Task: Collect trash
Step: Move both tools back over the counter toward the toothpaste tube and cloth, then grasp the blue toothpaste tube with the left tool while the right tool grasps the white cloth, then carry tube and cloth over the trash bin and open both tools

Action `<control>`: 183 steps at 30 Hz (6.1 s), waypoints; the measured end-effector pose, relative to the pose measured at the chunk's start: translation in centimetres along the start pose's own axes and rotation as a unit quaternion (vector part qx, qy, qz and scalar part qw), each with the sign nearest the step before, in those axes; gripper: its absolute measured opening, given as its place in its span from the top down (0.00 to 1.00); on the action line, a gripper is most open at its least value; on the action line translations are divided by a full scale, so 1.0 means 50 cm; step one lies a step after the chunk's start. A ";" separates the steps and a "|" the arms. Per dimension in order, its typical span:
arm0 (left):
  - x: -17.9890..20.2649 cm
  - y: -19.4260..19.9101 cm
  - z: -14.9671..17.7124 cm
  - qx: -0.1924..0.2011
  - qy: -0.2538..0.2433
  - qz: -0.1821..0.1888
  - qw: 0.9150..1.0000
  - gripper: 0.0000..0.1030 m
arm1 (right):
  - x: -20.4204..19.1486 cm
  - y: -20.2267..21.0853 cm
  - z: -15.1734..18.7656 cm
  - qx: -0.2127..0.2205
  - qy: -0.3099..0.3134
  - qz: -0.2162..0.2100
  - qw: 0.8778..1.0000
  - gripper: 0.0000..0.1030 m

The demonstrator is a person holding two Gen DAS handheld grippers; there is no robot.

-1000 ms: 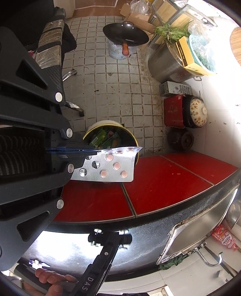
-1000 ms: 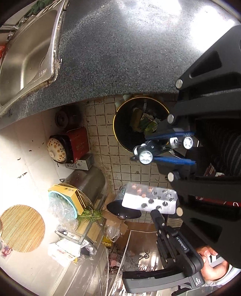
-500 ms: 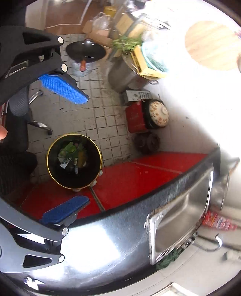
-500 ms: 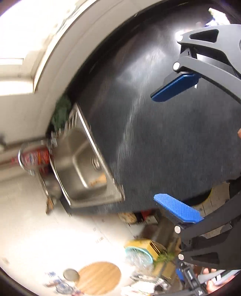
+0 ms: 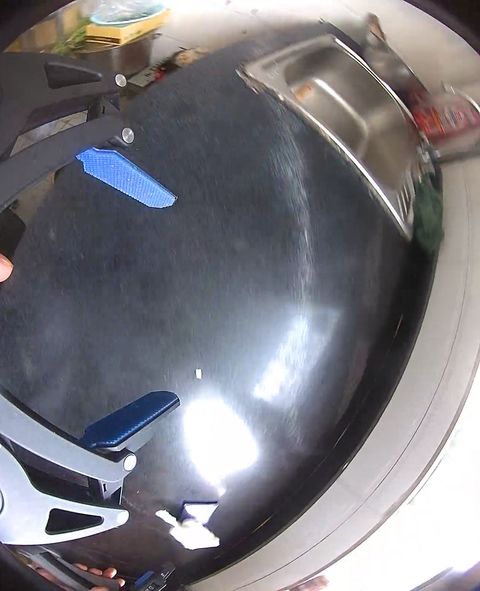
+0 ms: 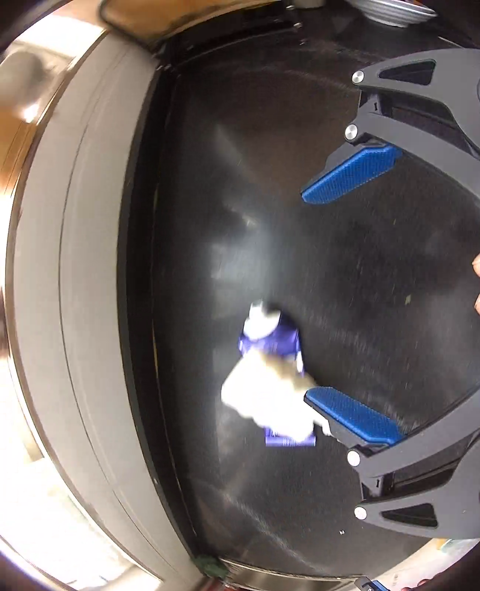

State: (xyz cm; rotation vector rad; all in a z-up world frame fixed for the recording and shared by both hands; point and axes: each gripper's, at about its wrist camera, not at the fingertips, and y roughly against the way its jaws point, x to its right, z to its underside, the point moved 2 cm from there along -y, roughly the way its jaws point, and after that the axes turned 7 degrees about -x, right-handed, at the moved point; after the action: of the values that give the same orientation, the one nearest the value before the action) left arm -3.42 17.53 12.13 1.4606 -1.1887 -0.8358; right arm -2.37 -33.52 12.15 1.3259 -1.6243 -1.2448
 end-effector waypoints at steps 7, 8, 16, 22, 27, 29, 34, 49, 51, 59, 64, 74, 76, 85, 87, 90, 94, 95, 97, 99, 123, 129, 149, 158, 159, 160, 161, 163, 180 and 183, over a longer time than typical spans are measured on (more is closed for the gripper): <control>0.296 -0.087 -0.037 -0.030 -0.156 0.020 0.987 0.06 | 0.213 0.011 0.099 -0.016 -0.125 0.034 0.991 0.07; 0.322 -0.095 -0.038 -0.031 -0.173 0.014 0.984 0.06 | 0.233 0.012 0.111 -0.018 -0.140 0.035 0.989 0.07; 0.373 -0.157 -0.041 -0.060 -0.215 -0.017 0.975 0.06 | 0.315 0.000 0.153 -0.043 -0.201 0.038 0.978 0.07; 0.321 -0.184 -0.066 -0.077 -0.204 -0.018 0.976 0.06 | 0.202 -0.034 0.108 -0.054 -0.147 -0.001 0.988 0.07; 0.274 -0.183 -0.088 -0.088 -0.180 -0.004 0.980 0.06 | 0.037 -0.058 0.075 -0.071 -0.114 -0.112 0.985 0.08; 0.251 -0.182 -0.096 -0.090 -0.168 -0.001 0.982 0.06 | -0.024 -0.063 0.057 -0.071 -0.095 -0.129 0.985 0.12; 0.193 -0.183 -0.123 -0.090 -0.144 -0.015 0.985 0.06 | -0.110 -0.086 0.009 -0.068 -0.071 -0.101 0.990 0.28; 0.240 -0.198 -0.158 -0.095 -0.166 0.003 0.982 0.06 | -0.079 -0.093 -0.008 -0.061 -0.112 -0.143 0.982 0.84; 0.265 -0.195 -0.157 -0.094 -0.173 0.002 0.980 0.06 | -0.046 -0.086 -0.006 -0.054 -0.130 -0.137 0.980 0.85; 0.359 -0.179 -0.134 -0.085 -0.213 0.002 0.973 0.06 | 0.129 -0.010 0.043 -0.009 -0.207 -0.130 0.970 0.86; 0.465 -0.167 -0.113 -0.069 -0.265 -0.004 0.962 0.06 | 0.261 0.007 0.109 0.003 -0.262 -0.077 0.962 0.86; 0.755 -0.171 -0.036 -0.042 -0.419 0.000 0.907 0.06 | 0.433 0.044 0.286 0.007 -0.311 -0.006 0.950 0.86; 0.802 -0.187 -0.031 -0.049 -0.442 -0.008 0.896 0.06 | 0.449 0.046 0.308 0.010 -0.326 -0.008 0.945 0.85; 0.972 -0.221 -0.008 -0.066 -0.513 -0.023 0.856 0.06 | 0.489 0.057 0.366 0.018 -0.348 -0.016 0.937 0.86; 0.977 -0.230 -0.013 -0.082 -0.501 0.016 0.861 0.05 | 0.491 0.054 0.372 0.017 -0.351 -0.020 0.936 0.85; 0.990 -0.223 -0.033 -0.088 -0.473 0.028 0.876 0.05 | 0.491 0.052 0.371 0.018 -0.349 -0.023 0.937 0.85; 0.977 -0.194 -0.026 -0.054 -0.472 0.043 0.879 0.37 | 0.491 0.047 0.365 0.017 -0.348 -0.028 0.937 0.85; 0.970 -0.183 -0.029 -0.049 -0.467 0.040 0.882 0.49 | 0.492 0.045 0.362 0.018 -0.347 -0.028 0.937 0.85; 0.929 -0.181 -0.048 -0.058 -0.459 0.041 0.886 0.50 | 0.493 0.038 0.348 0.018 -0.346 -0.030 0.937 0.85; 0.905 -0.172 -0.062 -0.065 -0.445 0.041 0.892 0.50 | 0.493 0.034 0.331 0.018 -0.340 -0.034 0.940 0.85; -0.213 0.197 0.050 0.054 0.150 -0.014 0.987 0.50 | -0.225 0.016 0.000 -0.013 0.118 -0.227 0.967 0.85; -0.426 0.219 0.343 0.061 0.305 -0.055 0.949 0.50 | -0.657 0.088 0.190 -0.087 0.360 -0.321 0.871 0.85; -0.636 0.191 0.615 0.064 0.476 -0.050 0.876 0.50 | -1.062 0.096 0.644 -0.184 0.628 -0.257 0.711 0.85; -0.642 0.151 0.597 0.037 0.462 -0.060 0.884 0.50 | -1.083 0.078 0.653 -0.175 0.641 -0.234 0.710 0.85; -0.641 0.150 0.595 0.036 0.460 -0.062 0.885 0.49 | -1.084 0.077 0.654 -0.175 0.642 -0.233 0.709 0.85; -0.641 0.150 0.595 0.034 0.459 -0.063 0.886 0.49 | -1.084 0.075 0.655 -0.176 0.644 -0.232 0.708 0.85; -0.640 0.151 0.597 0.032 0.457 -0.067 0.886 0.49 | -1.085 0.073 0.658 -0.177 0.645 -0.231 0.707 0.85; -0.640 0.156 0.600 0.026 0.453 -0.080 0.887 0.49 | -1.085 0.072 0.663 -0.179 0.646 -0.230 0.705 0.85; -0.612 0.141 0.586 0.021 0.436 -0.076 0.896 0.49 | -1.106 0.130 0.657 -0.162 0.630 -0.275 0.708 0.14; -0.608 0.128 0.563 0.017 0.423 -0.068 0.903 0.49 | -1.105 0.176 0.593 -0.137 0.595 -0.307 0.730 0.08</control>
State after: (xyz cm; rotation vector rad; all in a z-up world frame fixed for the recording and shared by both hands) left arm -39.36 38.90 9.28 1.6847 -0.4411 -0.1900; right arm -19.02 27.53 14.78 1.9034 -0.0699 -0.5635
